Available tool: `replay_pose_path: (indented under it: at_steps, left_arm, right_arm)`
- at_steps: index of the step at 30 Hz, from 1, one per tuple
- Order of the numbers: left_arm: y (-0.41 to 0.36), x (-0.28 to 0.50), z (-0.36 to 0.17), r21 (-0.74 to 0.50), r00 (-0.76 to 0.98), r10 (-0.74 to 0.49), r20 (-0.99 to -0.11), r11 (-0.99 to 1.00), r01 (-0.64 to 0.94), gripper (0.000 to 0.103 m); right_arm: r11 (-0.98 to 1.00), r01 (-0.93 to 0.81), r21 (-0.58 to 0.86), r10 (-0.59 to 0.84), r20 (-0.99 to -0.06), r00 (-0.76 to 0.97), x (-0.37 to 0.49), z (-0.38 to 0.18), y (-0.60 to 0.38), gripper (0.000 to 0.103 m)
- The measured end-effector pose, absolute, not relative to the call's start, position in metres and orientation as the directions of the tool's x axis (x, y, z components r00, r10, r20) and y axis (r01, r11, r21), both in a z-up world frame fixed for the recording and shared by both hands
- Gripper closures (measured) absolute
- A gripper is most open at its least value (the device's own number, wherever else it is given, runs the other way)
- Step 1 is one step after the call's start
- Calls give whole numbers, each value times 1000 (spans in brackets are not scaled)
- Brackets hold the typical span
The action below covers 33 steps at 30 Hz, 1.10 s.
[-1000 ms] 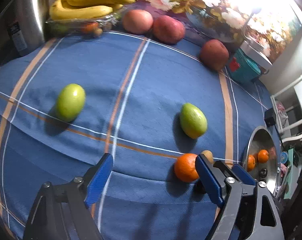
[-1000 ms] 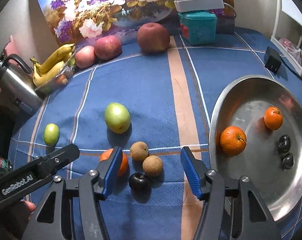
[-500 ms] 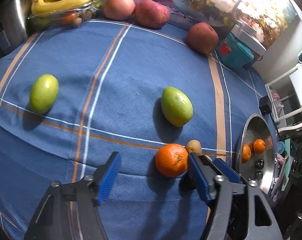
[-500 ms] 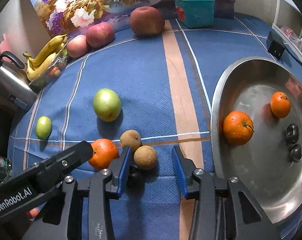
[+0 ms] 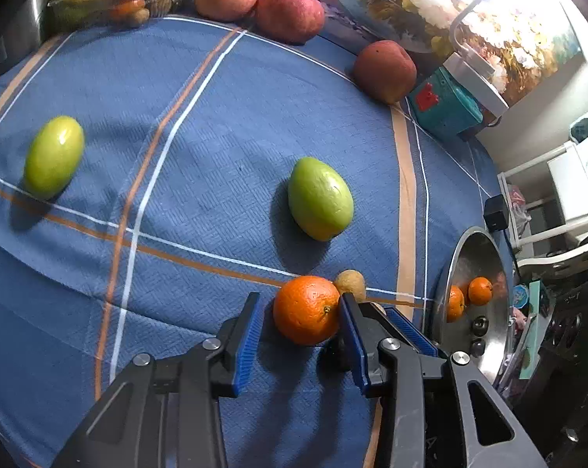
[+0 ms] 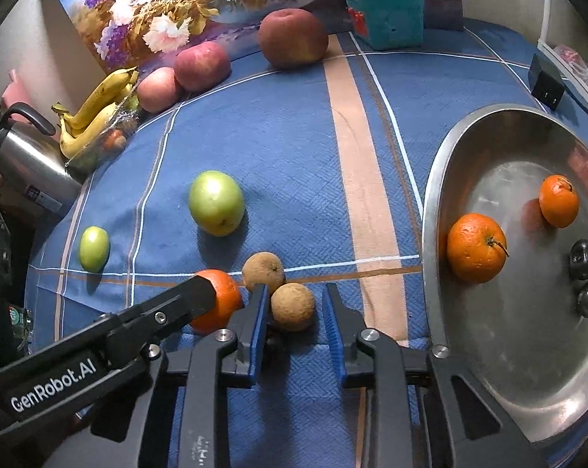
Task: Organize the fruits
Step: 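Close the right gripper on the kiwi while the left gripper grasps the orange, then carry the kiwi and orange over the steel tray with both grippers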
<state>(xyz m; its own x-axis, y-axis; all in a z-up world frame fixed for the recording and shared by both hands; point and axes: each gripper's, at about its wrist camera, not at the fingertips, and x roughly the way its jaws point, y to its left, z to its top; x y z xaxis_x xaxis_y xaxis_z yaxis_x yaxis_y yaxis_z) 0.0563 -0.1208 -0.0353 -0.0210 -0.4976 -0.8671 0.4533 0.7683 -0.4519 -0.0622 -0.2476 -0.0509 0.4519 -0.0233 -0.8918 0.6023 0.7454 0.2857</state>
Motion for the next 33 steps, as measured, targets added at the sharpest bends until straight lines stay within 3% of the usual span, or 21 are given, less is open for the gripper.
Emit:
replay_pose_path:
  at_steps: [6, 33]
  left_arm:
    - [-120, 57, -38, -484, -42, -518, -854, 763, 428, 66]
    - [-110, 60, -33, -486, -25, -523, -852, 772, 409, 68]
  right_arm:
    - [741, 600, 300, -12, -888, 460, -63, -52, -248, 75]
    - [739, 600, 307, -8, -886, 463, -62, -52, -247, 78]
